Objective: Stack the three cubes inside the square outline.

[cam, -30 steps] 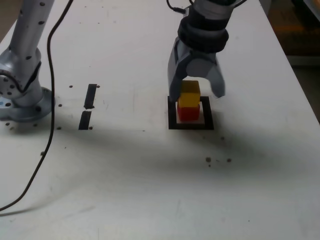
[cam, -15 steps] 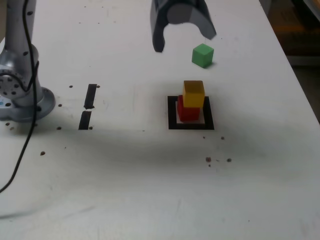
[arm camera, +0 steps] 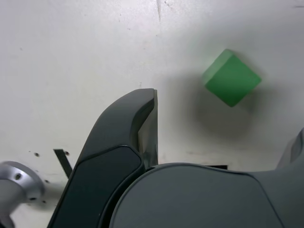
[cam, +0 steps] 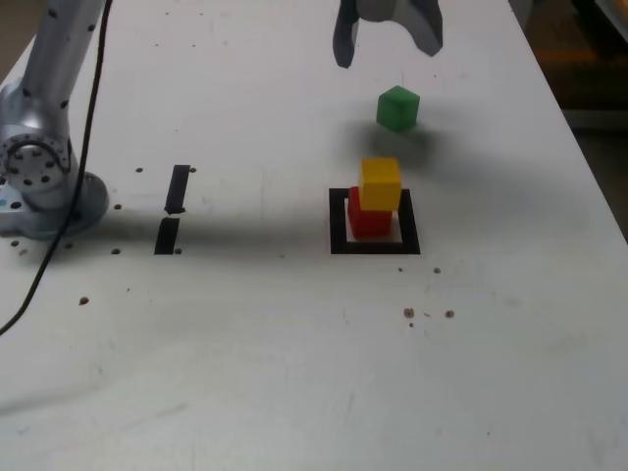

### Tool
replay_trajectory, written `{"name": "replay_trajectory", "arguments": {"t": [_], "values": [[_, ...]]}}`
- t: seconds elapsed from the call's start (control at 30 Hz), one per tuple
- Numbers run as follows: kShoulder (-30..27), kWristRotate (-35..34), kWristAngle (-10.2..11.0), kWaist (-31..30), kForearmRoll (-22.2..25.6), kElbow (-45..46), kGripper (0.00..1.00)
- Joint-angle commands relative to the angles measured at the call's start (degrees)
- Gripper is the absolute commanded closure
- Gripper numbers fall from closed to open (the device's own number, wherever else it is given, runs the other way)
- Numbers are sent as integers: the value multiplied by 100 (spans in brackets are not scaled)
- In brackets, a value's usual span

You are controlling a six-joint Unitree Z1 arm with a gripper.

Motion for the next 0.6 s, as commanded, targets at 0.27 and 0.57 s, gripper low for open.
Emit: {"name": "replay_trajectory", "arguments": {"t": [0.27,0.57], "values": [[404,2314,-180,279,-1148,846,5],[491,2475,-296,249,-1583,961,13]]}}
